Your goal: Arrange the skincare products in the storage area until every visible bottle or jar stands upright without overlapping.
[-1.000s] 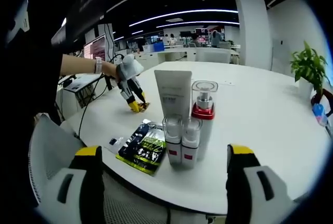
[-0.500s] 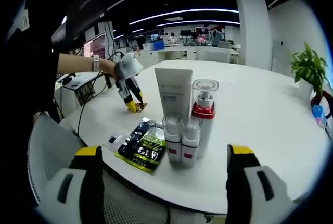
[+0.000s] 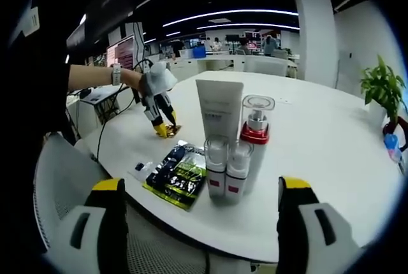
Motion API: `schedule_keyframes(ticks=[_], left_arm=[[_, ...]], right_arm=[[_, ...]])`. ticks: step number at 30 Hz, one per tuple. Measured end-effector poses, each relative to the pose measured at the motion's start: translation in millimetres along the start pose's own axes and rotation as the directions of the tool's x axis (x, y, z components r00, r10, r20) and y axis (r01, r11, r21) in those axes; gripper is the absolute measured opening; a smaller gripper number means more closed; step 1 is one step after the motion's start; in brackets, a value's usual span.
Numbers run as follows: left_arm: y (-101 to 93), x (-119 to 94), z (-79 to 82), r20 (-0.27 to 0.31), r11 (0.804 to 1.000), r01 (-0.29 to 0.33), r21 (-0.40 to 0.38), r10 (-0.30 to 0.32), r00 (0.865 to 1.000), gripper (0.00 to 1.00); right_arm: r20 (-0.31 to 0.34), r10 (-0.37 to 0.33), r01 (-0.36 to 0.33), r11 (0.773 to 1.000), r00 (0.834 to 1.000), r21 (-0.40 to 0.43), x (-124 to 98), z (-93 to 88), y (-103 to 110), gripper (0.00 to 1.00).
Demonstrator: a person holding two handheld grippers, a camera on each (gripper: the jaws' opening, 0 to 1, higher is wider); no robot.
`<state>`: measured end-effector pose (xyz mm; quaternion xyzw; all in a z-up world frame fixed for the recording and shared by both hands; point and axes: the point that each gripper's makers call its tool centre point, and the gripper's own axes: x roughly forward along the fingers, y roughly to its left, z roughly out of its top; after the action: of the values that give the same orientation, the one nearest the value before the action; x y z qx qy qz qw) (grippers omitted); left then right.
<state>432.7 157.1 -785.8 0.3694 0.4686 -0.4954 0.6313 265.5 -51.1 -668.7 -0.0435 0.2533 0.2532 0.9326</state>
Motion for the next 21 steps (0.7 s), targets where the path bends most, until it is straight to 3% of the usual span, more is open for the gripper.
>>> schedule_keyframes(ticks=[8,21], left_arm=[[-13.5,1.0,1.7,-0.014,0.999,0.009,0.034,-0.008,1.0,0.36],[-34.9,2.0,6.2,0.02,0.999,0.007,0.037,-0.008,1.0,0.36]], right_arm=[[-0.008,0.012,-0.012,1.0,1.0,-0.015,0.6,-1.1,2.2,1.0],[-0.023,0.028,-0.028,0.999,0.999,-0.032,2.1,-3.8,4.1,1.0]])
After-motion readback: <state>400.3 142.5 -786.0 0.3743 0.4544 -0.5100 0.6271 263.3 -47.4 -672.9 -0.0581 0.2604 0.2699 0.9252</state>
